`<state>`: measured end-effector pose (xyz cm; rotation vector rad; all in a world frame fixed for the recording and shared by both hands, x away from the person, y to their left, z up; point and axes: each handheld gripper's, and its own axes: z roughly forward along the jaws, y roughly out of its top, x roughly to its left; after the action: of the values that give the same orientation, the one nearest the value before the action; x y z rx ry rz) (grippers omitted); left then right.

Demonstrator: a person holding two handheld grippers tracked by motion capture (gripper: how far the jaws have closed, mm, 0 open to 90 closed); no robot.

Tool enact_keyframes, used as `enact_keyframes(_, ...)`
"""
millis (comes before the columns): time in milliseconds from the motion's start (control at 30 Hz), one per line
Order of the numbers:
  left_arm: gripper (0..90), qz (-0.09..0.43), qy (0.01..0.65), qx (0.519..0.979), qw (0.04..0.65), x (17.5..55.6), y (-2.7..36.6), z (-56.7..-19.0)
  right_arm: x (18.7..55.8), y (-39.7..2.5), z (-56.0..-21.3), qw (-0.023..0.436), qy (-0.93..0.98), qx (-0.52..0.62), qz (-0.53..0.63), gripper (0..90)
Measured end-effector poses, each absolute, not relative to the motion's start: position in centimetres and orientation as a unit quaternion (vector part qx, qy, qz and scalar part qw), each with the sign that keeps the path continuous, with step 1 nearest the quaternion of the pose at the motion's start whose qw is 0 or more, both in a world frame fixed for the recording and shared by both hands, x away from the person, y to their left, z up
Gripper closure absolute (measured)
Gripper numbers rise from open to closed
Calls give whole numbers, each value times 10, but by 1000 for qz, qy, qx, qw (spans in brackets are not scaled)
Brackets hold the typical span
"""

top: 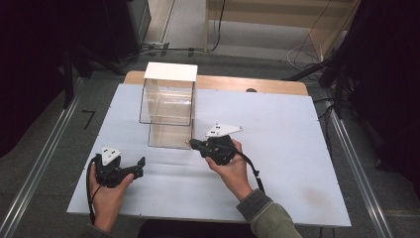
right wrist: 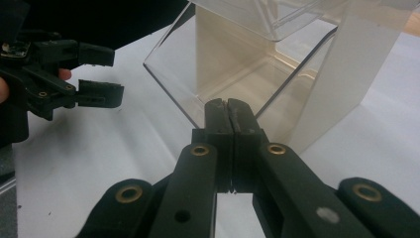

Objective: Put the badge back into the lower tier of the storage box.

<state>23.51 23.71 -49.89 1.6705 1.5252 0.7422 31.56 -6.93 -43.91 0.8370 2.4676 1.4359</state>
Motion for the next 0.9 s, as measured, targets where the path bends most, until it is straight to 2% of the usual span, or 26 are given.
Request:
enact_keyframes(767,48,288,594,652,373,235,238,-499,328,-52,-447,83,829,285,474,864)
enact_keyframes(900,48,289,594,653,372,235,239,-499,330,-51,-448,76,827,286,478,766)
